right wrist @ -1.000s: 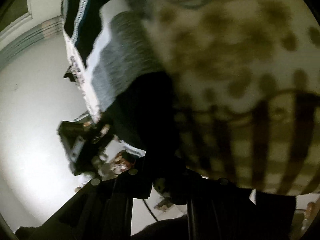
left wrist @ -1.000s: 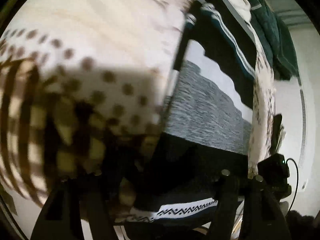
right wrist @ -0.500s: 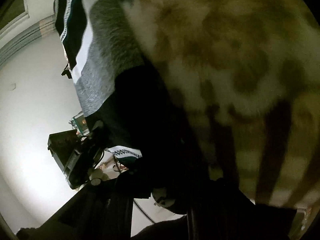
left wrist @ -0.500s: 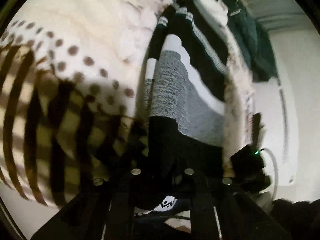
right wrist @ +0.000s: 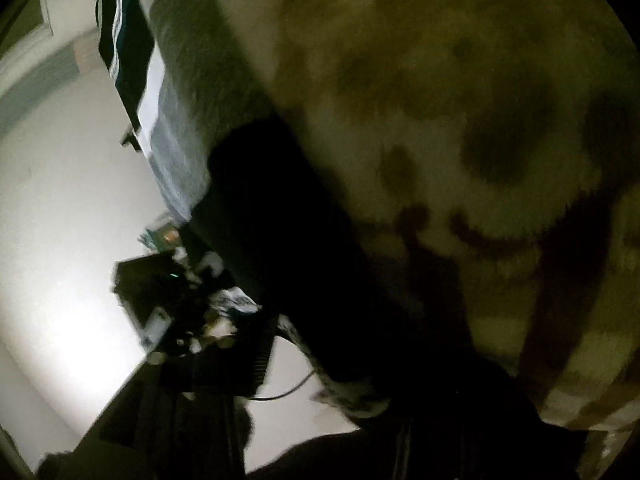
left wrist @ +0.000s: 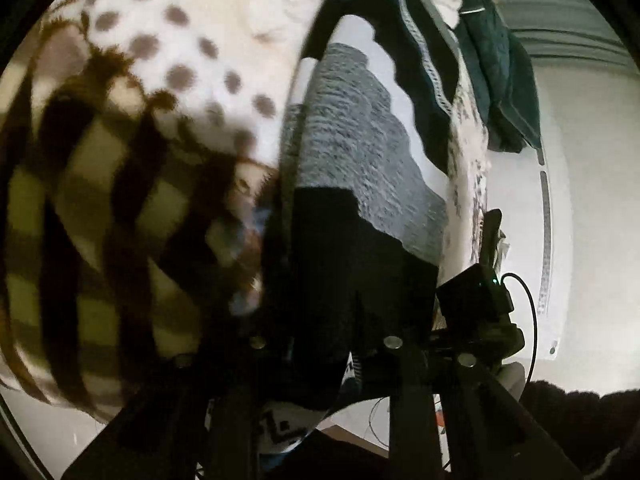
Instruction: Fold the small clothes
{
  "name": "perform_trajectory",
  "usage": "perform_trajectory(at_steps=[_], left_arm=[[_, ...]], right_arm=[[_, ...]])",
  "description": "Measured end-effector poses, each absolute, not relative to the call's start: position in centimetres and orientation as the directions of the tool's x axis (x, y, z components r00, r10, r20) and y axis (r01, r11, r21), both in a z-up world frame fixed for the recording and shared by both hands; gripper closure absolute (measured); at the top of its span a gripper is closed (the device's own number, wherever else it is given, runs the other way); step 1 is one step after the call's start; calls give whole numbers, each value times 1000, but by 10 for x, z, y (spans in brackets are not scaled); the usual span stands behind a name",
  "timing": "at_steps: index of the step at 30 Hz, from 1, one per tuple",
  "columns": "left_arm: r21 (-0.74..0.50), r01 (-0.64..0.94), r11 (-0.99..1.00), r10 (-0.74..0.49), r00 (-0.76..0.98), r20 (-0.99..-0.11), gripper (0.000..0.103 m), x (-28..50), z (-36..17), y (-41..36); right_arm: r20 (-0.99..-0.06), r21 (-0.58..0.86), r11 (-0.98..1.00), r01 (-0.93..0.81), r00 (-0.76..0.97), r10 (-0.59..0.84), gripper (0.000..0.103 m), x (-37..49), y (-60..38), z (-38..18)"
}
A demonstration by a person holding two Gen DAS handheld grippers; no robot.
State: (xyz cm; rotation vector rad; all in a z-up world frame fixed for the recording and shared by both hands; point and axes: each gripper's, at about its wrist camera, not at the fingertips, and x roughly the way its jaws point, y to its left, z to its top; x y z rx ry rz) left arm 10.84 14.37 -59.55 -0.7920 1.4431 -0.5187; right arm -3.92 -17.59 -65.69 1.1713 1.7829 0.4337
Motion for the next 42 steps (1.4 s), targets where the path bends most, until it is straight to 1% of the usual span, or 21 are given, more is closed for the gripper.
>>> perform_trajectory(at_steps=[2,9,13,14,16,17,19,20,21,24,27,31,35,38,40,42], left_arm=[[-742,-150,653,-739,87,-668,84,103,-594,144],[-753,-202,626,-755,83,-650,84,86,-600,157],[-750,-203,630,-753,80,-653,84,85,-602,157],[-748,-201,633,-750,81,-657,84,86,-601,155],[-734,-190,652,-734,86,-674,85,86,-598,155],[-723,-179,667,-721,91,-687,85,85,-594,153],[-704,-174,688,-699,100,-708,90,82,-589,153],[-690,-180,701,-684,106,-722,93,82,-585,153],[-682,-190,706,-674,116,-730,94,81,-580,152],[-657,-189,730,-642,138,-754,95,83,-559,150],[-627,-173,759,-603,176,-778,96,90,-525,147],[-600,-125,790,-558,258,-789,96,116,-481,142],[-597,-54,800,-548,340,-765,96,168,-443,130],[-598,-6,801,-549,390,-739,96,224,-427,122],[-607,21,795,-558,420,-716,96,263,-423,117],[-596,38,802,-550,435,-713,95,304,-423,111]], right_arm=[[-504,697,488,526,-124,855,82,-41,-177,-659],[-522,688,518,508,-150,840,83,-38,-173,-646],[-517,688,516,511,-154,842,83,-34,-175,-648],[-508,690,506,518,-152,848,81,-35,-178,-650],[-498,691,492,530,-145,855,81,-35,-183,-654],[-497,692,491,529,-144,856,81,-35,-182,-653],[-503,693,492,527,-135,854,81,-35,-183,-649],[-508,694,495,524,-131,851,83,-37,-183,-646],[-516,694,499,519,-126,848,90,-36,-183,-641],[-529,707,503,498,-100,843,92,-30,-182,-617],[-533,737,494,461,-53,845,93,-18,-185,-583],[-541,773,480,416,37,840,94,13,-188,-531],[-544,806,468,363,141,827,94,60,-199,-487],[-557,818,487,306,216,802,94,108,-213,-459],[-575,814,507,284,270,772,94,147,-226,-447],[-593,804,529,271,309,743,94,187,-233,-438]])
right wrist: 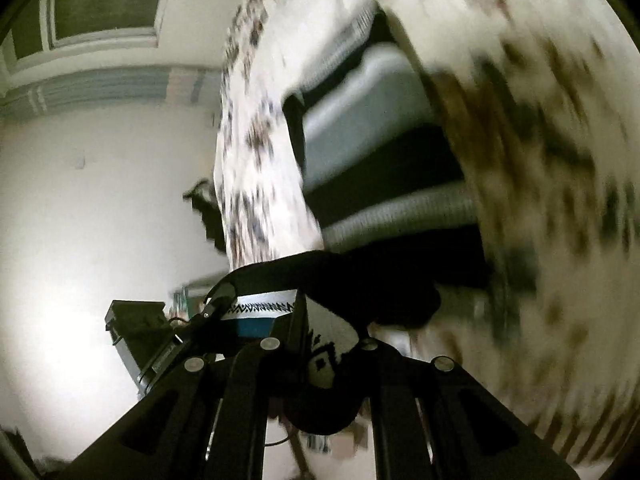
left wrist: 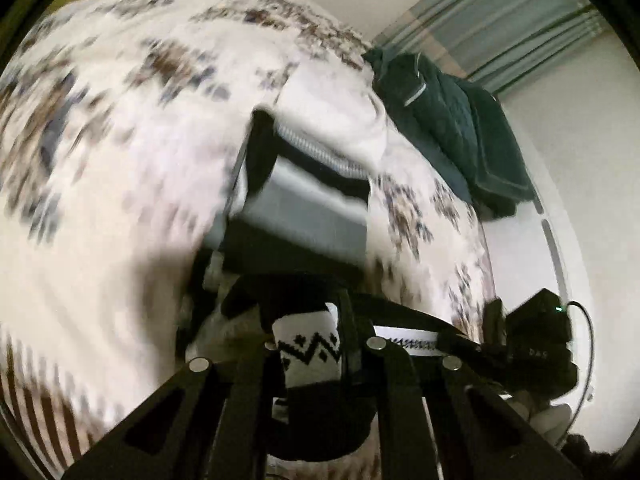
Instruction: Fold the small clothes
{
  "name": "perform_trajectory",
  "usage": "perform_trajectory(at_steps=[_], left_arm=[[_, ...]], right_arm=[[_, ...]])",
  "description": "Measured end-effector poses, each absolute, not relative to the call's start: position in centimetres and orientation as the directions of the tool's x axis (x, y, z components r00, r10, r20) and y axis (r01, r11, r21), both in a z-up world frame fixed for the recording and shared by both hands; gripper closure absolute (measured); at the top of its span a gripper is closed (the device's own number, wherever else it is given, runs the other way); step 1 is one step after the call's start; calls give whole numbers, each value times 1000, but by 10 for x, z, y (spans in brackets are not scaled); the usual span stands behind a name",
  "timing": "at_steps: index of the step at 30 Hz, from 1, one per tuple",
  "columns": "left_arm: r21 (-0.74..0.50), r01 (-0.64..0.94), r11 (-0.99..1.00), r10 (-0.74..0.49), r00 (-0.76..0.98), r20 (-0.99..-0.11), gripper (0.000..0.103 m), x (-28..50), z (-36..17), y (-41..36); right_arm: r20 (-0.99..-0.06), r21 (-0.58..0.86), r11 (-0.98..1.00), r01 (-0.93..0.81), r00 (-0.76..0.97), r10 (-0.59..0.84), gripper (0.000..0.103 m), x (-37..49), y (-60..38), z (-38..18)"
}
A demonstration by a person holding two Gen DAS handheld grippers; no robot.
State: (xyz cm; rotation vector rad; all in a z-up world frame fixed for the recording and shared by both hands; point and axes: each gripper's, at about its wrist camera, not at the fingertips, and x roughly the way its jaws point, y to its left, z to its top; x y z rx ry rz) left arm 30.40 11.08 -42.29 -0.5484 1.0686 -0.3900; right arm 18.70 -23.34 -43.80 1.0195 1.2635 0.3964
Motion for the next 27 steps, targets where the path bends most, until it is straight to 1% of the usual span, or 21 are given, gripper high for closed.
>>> perform_trajectory(at_steps=[4,7,9,11,13,16,17,18,19,20,21,23,25,27], left_arm=[[-586,67,807,-553,434,-711,94,385,-436,97],[-551,56,832,-522,415,-745,93,437,-452,90],[-511,22,860,-481,373,-793,93,471,-468,85],[-445,2,896,-421,330,-845,92,500,-485,79],[-399,18,917,-384,310,-870,91,517,-498,71],[-374,21,927,-364,282,-888,86,535,-515,64],[-379,21,925,-369,280,-886,81,538,-517,63],[-392,18,920,-381,278,-882,73,542,-521,62],[-413,9,911,-400,272,-875,69,545,-524,62],[-439,-6,898,-423,259,-868,60,548,-527,63],[-459,-22,888,-439,251,-863,53,551,-528,64],[-478,-42,878,-453,256,-854,52,555,-526,68],[-463,-34,886,-436,283,-854,49,555,-516,71],[-413,-16,911,-386,324,-864,37,557,-505,72]], right_arm=[[-641,767,581,272,360,678,94,257,-256,-444],[-656,755,585,296,373,657,94,318,-263,-461],[-664,747,593,299,363,653,94,360,-266,-476],[-673,739,597,312,349,652,94,396,-266,-489],[-676,737,588,334,329,660,94,421,-268,-500],[-703,709,601,369,295,647,93,454,-269,-517],[-710,701,604,379,287,643,91,461,-268,-523],[-712,698,602,388,285,642,85,466,-269,-527],[-706,703,591,395,286,648,80,472,-269,-530],[-695,713,575,402,291,658,68,477,-270,-533],[-674,730,545,412,300,675,50,479,-271,-535],[-627,769,485,417,344,699,36,479,-276,-534],[-627,772,491,404,357,692,36,482,-278,-529],[-644,760,518,393,353,678,36,481,-278,-525]])
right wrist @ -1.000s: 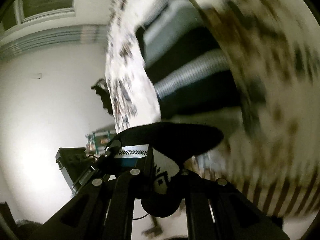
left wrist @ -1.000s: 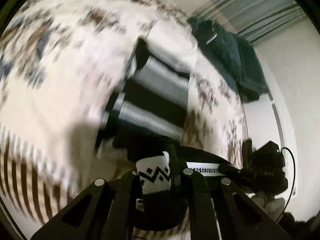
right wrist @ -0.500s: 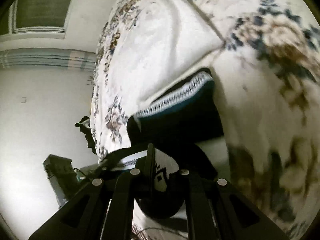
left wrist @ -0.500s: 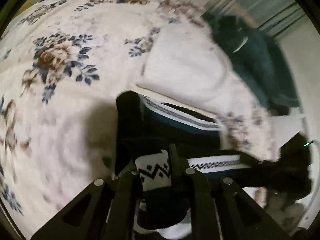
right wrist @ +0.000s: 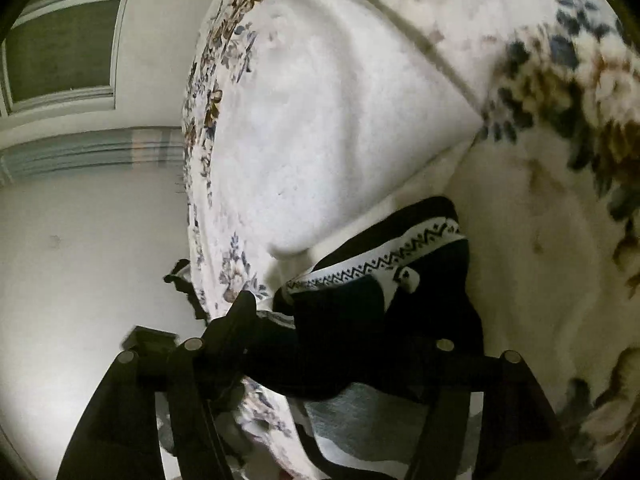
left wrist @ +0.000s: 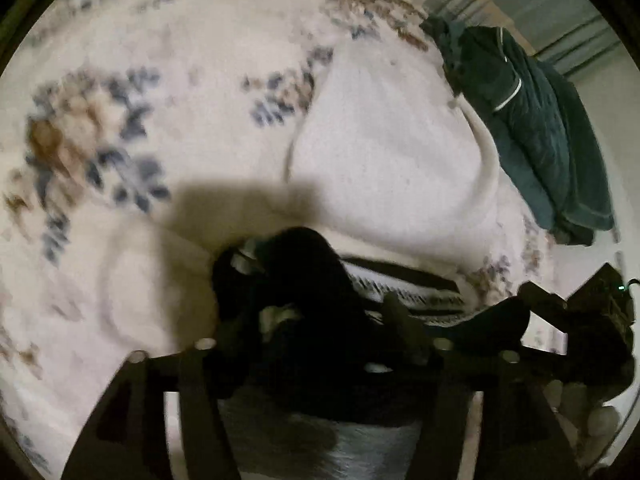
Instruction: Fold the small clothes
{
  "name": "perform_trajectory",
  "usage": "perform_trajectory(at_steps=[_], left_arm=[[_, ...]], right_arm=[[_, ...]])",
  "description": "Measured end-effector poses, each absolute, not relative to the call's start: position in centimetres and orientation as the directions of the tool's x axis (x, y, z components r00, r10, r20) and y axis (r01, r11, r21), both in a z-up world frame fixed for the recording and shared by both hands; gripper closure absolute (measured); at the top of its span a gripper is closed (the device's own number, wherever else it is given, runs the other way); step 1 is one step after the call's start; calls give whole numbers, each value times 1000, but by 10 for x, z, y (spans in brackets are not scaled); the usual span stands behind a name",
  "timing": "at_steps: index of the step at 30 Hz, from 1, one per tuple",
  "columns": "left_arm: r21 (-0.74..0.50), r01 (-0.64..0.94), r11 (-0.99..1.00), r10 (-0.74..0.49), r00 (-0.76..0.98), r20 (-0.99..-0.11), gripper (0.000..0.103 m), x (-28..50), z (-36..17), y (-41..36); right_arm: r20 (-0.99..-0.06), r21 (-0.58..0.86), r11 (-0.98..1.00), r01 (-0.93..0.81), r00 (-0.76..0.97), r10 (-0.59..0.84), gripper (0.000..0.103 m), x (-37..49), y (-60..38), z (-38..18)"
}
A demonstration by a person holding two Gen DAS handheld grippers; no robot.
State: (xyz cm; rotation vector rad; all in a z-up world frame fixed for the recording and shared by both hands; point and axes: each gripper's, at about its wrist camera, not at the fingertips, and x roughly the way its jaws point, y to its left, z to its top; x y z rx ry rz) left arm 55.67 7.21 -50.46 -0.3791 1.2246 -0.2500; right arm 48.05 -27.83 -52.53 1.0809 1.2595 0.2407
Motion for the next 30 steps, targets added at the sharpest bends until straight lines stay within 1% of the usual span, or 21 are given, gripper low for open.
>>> perform_trajectory(at_steps=[1,3,7,9,13,15,17,20,22,23,25,28,29,30], left_arm=[[-403,-6,915,-376,344,-860,35,560,-500,73],[-395,-8,919,-365,364,-857,35,566,-495,75],[-348,0,938,-317,407,-856,35,575,-484,81],[-341,-3,940,-306,437,-846,35,567,-477,89],[-337,-43,941,-279,470,-837,35,528,-466,114],[-340,-86,936,-263,471,-842,35,491,-466,131],[-363,-125,923,-273,451,-850,35,455,-472,145],[-468,-224,855,-360,392,-847,35,388,-497,162],[-599,-321,733,-493,357,-794,35,343,-529,166],[-656,-357,665,-553,355,-754,35,329,-544,163],[-730,-402,553,-625,379,-682,35,314,-568,152],[-801,-406,439,-666,452,-594,35,318,-594,129],[-816,-402,417,-666,475,-574,35,325,-602,121],[-816,-409,408,-660,485,-573,35,332,-608,115]], right_arm=[[-660,748,542,383,350,664,35,481,-278,-524],[-690,724,586,364,352,633,26,481,-277,-518],[-728,684,645,341,371,576,24,477,-281,-506],[-726,684,650,331,394,563,18,473,-286,-497],[-752,649,705,287,385,536,16,457,-295,-480],[-769,631,726,273,348,537,16,446,-300,-483],[-781,621,736,269,291,552,16,436,-305,-495],[-796,605,755,252,201,571,16,426,-311,-522],[-775,630,736,248,142,615,16,427,-314,-546],[-746,661,707,253,118,655,15,430,-316,-561],[-691,708,648,280,88,717,12,438,-320,-588],[-618,765,578,285,72,783,6,455,-317,-618],[-597,780,558,283,70,799,1,461,-315,-623],[-568,800,532,279,64,820,0,468,-310,-630]])
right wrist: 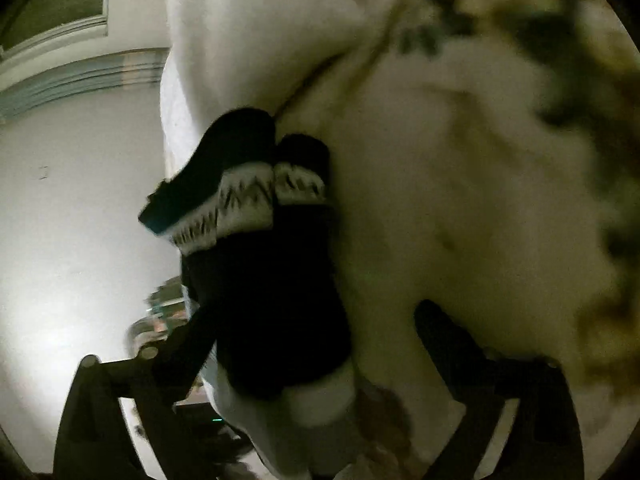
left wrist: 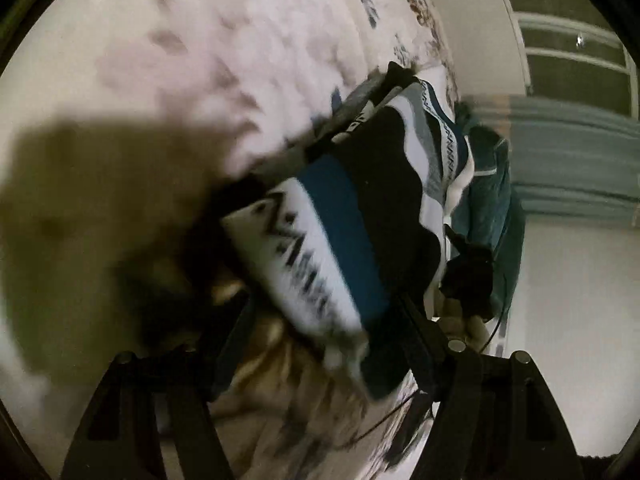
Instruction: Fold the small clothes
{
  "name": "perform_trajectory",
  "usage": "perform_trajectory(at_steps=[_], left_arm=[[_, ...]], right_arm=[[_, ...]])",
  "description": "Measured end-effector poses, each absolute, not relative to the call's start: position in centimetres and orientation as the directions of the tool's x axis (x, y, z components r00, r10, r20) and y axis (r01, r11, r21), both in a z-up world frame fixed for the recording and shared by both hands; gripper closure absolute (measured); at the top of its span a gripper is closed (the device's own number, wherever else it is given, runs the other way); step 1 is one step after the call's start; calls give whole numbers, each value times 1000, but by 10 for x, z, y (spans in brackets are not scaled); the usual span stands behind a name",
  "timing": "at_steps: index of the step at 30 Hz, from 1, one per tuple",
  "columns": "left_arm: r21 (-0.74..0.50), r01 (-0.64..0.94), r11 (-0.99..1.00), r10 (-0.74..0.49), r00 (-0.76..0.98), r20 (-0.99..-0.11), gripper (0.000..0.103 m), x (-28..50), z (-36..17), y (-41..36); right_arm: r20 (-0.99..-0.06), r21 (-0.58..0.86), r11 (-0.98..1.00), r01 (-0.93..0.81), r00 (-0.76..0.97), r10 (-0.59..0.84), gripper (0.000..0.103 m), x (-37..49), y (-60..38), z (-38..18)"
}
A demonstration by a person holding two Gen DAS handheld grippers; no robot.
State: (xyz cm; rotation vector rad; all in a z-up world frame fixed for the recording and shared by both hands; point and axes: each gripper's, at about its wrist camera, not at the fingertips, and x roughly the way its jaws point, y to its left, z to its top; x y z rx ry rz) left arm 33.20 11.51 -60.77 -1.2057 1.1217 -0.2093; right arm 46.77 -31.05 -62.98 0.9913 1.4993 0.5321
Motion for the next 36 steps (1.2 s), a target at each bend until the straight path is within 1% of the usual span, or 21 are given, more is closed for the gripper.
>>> perform_trajectory(at_steps=[4,7,8,9,10,11,14,15,16,18,22,25,26,27,28,29,30,31,32,34,36], left_arm=[[-840,-418,345,-609,582,-539,35,357,-619,102],[-847,-414,334,-559,636,-532,35,367,-615,99],[-844,-414,340,-544,645,-536,45,370,-613,99],[-842,-413,347,-538,648,-539,59,371,-610,101],[-842,-409,352,-539,647,-539,63,374,-607,104],[-836,-412,361,-535,643,-548,67,375,-603,108],[-847,-402,348,-566,630,-532,70,384,-590,119],[-860,-385,334,-593,623,-509,70,387,-587,123],[-871,-365,328,-620,612,-490,70,392,-584,128],[-866,-311,391,-667,552,-500,70,410,-566,140],[-824,-225,521,-730,384,-566,70,449,-547,156],[-751,-172,638,-726,191,-661,58,483,-559,144],[-734,-146,663,-720,142,-679,42,488,-568,139],[-698,-138,703,-692,92,-716,33,493,-580,132],[-669,-155,727,-670,55,-740,33,492,-594,127],[-665,-176,726,-670,37,-742,32,485,-606,127],[-674,-194,713,-679,53,-733,31,485,-609,129],[-679,-204,705,-678,84,-730,31,482,-606,131],[-668,-210,714,-661,113,-742,31,477,-600,133],[-619,-214,755,-597,165,-785,30,461,-583,139],[-506,-204,838,-456,246,-855,28,441,-554,142]], right_arm=[[-501,841,471,267,54,864,0,486,-298,-638],[-512,839,491,234,34,859,0,492,-287,-637],[-511,841,492,224,33,859,3,491,-284,-636],[-510,844,492,216,33,860,22,491,-281,-635],[-511,843,495,211,22,859,42,490,-277,-636],[-513,839,498,217,13,858,76,488,-275,-637],[-526,837,503,217,64,848,84,472,-276,-627],[-522,839,491,234,93,848,86,463,-280,-622],[-514,843,468,266,140,846,87,446,-286,-614],[-521,835,445,324,204,829,88,410,-294,-597],[-566,795,414,444,296,769,89,302,-294,-561],[-632,734,434,522,292,718,89,218,-277,-549],[-651,716,450,534,277,707,89,206,-275,-553],[-674,693,474,544,255,693,87,194,-269,-561],[-697,664,489,566,231,679,85,183,-266,-575],[-700,649,479,591,217,681,80,175,-263,-584],[-693,640,455,619,209,690,66,168,-264,-594],[-688,633,431,643,212,694,57,159,-271,-599],[-698,621,437,650,206,686,46,154,-275,-599],[-719,603,479,638,174,673,45,143,-286,-592],[-736,579,519,629,129,665,45,138,-300,-586]])
